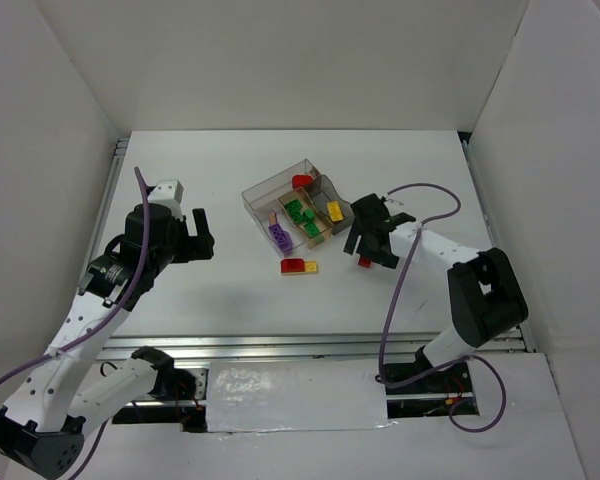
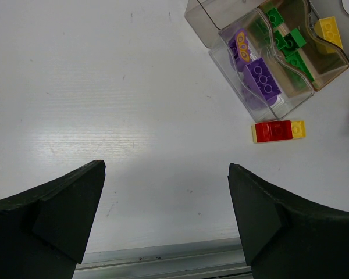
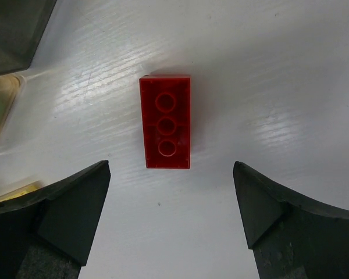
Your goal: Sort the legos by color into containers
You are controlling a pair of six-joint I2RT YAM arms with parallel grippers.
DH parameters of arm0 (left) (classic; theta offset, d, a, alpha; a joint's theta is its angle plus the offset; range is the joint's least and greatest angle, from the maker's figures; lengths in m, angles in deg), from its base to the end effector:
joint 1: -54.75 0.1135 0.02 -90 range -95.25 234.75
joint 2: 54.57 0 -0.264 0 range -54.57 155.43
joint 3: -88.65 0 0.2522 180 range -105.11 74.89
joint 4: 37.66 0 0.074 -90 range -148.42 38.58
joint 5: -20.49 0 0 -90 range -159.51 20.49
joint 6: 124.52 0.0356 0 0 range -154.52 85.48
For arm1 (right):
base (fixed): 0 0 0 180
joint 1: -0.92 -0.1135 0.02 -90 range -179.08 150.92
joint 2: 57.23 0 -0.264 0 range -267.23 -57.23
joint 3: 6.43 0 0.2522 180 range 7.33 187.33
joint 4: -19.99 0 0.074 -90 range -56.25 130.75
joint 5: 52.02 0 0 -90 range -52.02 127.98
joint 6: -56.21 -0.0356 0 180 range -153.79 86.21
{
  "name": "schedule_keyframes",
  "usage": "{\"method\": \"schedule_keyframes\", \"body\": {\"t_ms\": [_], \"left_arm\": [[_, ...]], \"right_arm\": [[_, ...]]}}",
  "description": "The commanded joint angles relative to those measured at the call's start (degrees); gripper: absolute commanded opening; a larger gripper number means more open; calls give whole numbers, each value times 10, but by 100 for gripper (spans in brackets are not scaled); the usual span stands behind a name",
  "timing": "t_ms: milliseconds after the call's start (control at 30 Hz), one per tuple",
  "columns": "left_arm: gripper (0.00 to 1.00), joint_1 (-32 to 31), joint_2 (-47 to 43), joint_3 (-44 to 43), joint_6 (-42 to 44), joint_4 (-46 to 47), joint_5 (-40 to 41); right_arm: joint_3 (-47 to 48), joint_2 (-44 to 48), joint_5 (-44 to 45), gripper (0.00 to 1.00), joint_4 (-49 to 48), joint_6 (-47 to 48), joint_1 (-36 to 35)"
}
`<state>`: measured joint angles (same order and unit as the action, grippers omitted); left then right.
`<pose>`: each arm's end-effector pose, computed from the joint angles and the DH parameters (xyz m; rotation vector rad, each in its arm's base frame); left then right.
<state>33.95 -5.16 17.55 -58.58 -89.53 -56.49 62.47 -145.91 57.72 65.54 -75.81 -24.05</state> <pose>0.1679 -0.0552 0.3525 -0.1963 2.0822 -0.2379 0.2735 0.1141 0.1944 0.4826 2.5531 -0.0634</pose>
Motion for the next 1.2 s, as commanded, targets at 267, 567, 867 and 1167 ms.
{"method": "schedule_keyframes", "body": {"t_ms": [267,567,867,1167], "left_arm": [[100,2,-7,0,5,14,0],[99,2,-8,1,6,15,-3],[99,3,-6,0,1,12,13],[100,5,2,3,1,15,7]], "right_arm": [[26,-74,-99,68,-11,57,55],[33,-10,-107,0,-23,65,57],[282,-81,-158,0,-3,64,12],[589,-323,-127,5,-8,-80,-25]]}}
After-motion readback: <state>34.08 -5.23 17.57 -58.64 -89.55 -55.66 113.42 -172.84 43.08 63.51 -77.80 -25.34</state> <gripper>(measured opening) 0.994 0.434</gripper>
